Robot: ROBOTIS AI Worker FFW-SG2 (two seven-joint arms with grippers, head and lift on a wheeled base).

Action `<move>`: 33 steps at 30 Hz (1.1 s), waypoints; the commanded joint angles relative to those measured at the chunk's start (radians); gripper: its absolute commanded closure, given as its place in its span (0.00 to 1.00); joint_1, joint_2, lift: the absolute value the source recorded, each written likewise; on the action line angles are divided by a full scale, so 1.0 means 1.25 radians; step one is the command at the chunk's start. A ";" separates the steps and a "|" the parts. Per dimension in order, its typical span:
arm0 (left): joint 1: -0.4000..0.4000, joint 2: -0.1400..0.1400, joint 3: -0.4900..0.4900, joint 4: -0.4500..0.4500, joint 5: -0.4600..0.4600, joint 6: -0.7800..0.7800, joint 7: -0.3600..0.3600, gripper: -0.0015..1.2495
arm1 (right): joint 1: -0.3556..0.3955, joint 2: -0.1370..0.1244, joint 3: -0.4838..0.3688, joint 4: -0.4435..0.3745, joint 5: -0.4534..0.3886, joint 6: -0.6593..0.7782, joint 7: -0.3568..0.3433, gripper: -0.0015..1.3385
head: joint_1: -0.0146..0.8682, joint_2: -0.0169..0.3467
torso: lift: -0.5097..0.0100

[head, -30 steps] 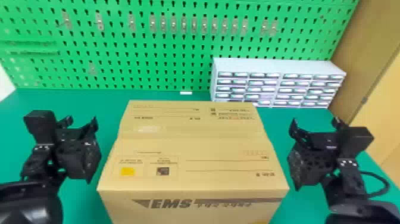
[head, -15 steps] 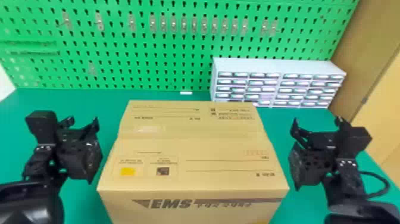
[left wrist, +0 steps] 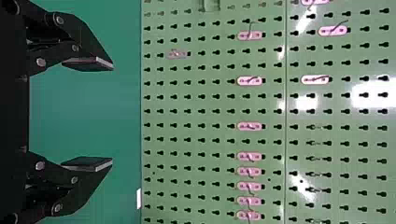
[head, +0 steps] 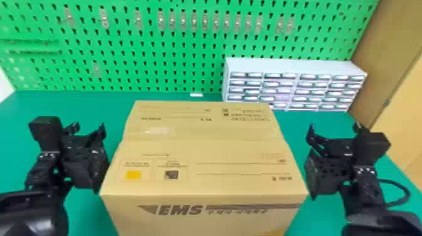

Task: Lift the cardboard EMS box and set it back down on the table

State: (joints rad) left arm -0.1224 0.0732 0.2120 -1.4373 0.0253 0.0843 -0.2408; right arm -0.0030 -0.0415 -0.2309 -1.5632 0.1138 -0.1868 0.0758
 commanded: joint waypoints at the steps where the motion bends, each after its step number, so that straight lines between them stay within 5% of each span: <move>1: 0.000 0.000 0.000 0.000 0.001 0.000 0.000 0.42 | -0.001 0.000 -0.001 0.000 0.000 0.000 -0.002 0.06 | 0.78 0.01 | 0.92; 33: 0.000 0.000 -0.001 0.001 0.002 0.000 0.000 0.42 | -0.004 -0.002 0.001 0.000 0.010 0.001 -0.004 0.06 | 0.78 0.01 | 0.81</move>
State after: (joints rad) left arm -0.1227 0.0733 0.2101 -1.4368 0.0275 0.0843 -0.2408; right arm -0.0063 -0.0455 -0.2291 -1.5631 0.1228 -0.1866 0.0705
